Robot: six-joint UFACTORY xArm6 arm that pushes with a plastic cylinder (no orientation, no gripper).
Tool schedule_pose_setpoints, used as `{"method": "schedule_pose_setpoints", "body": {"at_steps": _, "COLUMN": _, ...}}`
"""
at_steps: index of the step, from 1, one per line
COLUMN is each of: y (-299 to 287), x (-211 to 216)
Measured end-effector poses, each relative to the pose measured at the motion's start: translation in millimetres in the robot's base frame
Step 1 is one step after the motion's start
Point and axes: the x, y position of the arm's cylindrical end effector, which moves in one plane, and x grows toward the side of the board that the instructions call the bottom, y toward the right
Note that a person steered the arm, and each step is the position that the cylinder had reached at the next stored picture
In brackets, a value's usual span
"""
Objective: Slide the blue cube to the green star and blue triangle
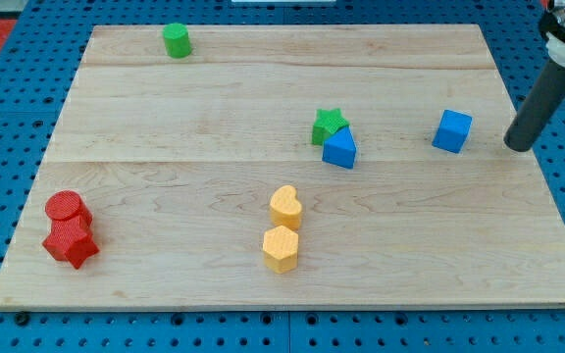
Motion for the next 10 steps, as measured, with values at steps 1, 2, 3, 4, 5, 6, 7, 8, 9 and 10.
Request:
{"method": "schedule_pose_setpoints", "body": {"at_steps": 1, "y": -61, "x": -6}}
{"method": "schedule_pose_setpoints", "body": {"at_steps": 2, "y": -118, "x": -8}}
{"method": "schedule_pose_setpoints", "body": {"at_steps": 3, "y": -87, "x": -18}}
{"method": "schedule_pose_setpoints", "body": {"at_steps": 4, "y": -76, "x": -47}}
{"method": "schedule_pose_setpoints", "body": {"at_steps": 5, "y": -114, "x": -46}}
{"method": "schedule_pose_setpoints", "body": {"at_steps": 6, "y": -137, "x": -13}}
{"method": "schedule_pose_setpoints", "body": {"at_steps": 7, "y": -149, "x": -11}}
{"method": "schedule_pose_setpoints", "body": {"at_steps": 8, "y": -150, "x": -11}}
{"method": "schedule_pose_setpoints", "body": {"at_steps": 9, "y": -153, "x": -11}}
{"method": "schedule_pose_setpoints", "body": {"at_steps": 10, "y": -158, "x": -11}}
